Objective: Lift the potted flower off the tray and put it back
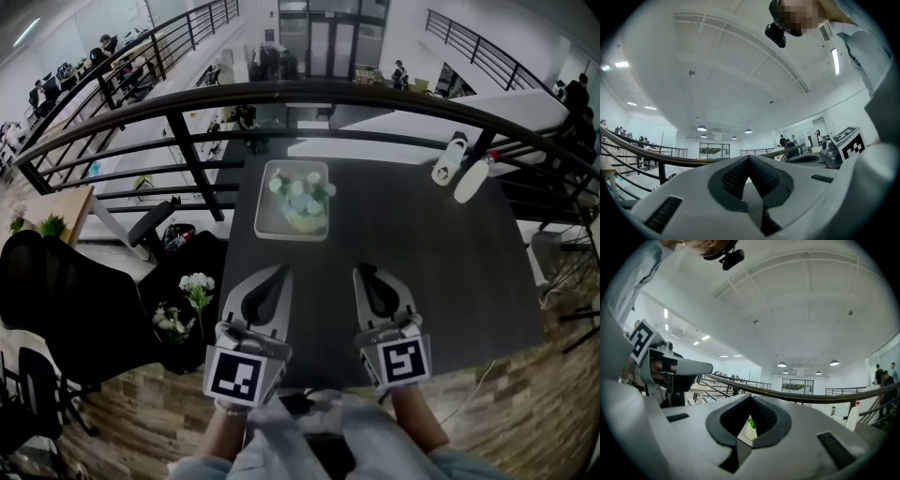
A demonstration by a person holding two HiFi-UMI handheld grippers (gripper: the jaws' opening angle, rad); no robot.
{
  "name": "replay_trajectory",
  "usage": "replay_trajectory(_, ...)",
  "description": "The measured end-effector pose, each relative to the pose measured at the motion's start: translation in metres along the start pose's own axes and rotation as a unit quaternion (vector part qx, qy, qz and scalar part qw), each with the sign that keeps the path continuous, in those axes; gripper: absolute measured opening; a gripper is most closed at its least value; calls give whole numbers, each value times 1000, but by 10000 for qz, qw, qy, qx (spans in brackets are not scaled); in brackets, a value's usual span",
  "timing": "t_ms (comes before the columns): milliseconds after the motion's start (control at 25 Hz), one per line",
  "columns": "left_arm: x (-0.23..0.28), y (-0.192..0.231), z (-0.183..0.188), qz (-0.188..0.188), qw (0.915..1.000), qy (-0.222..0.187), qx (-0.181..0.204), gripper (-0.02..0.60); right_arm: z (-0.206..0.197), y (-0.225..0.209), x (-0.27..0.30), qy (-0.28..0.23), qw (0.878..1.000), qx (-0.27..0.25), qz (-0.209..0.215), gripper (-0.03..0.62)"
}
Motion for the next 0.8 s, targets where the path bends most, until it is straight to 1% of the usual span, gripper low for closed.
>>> replay_trajectory(480, 5, -5, 0, -144, 9999, 15, 17, 0, -1, -1, -1, 8, 10000, -52, -17, 0)
replay_trajectory(800, 2, -5, -2, -109, 9999, 28, 4, 0, -5, 1, -3, 51, 10000, -42, -4, 0)
Point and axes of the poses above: the fingertips, and each gripper's own axes: x forward along the fingers, y to its left, z out of its top, the point moved 6 cm from there along -x, backward along the fingers, and after that the axes turned 14 degrees about -z, right-handed, at the moved point
